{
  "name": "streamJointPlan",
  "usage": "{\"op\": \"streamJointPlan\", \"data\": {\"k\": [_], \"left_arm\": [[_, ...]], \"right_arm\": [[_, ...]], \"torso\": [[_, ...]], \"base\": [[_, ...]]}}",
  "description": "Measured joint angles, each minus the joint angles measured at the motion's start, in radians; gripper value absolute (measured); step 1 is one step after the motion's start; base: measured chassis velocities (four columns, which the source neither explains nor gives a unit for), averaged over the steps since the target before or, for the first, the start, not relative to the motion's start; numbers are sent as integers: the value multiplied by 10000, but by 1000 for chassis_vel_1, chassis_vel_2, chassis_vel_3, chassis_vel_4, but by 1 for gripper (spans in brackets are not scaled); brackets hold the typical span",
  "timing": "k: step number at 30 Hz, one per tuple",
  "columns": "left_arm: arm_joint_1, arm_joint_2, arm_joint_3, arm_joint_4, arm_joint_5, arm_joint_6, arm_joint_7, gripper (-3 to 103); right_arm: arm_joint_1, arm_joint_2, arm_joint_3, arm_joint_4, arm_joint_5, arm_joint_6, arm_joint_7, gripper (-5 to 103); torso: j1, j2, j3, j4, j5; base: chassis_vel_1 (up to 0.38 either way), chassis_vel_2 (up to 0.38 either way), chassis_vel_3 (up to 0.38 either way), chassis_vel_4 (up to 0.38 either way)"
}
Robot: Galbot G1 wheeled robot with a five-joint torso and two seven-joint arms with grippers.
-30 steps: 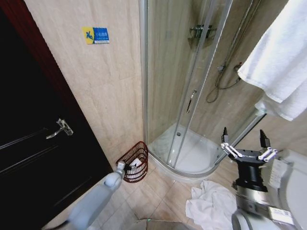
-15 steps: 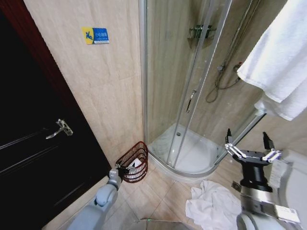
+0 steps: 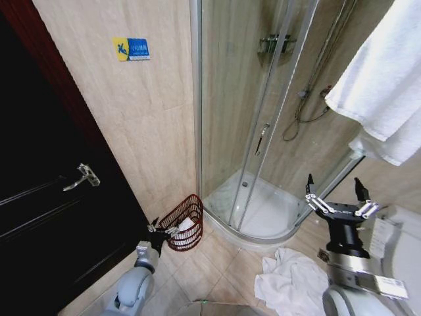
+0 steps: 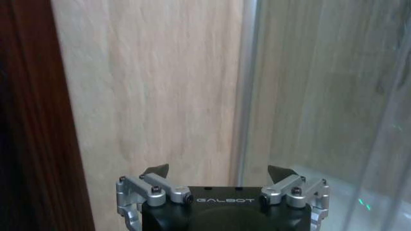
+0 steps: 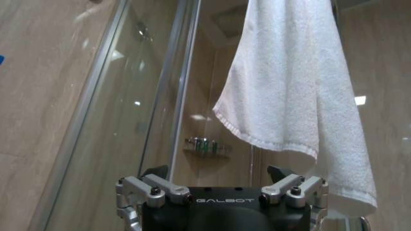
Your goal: Discard the used towel into the hamper.
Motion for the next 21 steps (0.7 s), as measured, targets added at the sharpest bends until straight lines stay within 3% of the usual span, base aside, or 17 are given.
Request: {"op": "streamJointPlan", "data": {"k": [8,21], "left_arm": [[619,-1424,-705,-1340,456,-493,369,100],[1486,-1256,-731,-3538,295,276,476,100]], "right_arm": [[55,-35,11,-5,111,-76,-6,100],[144,-123,52,-13,238,-183,6,100]], "torso": [[0,0,0,1,1],[0,0,0,1,1]], "base": [[0,0,0,0],[0,0,0,0]]}}
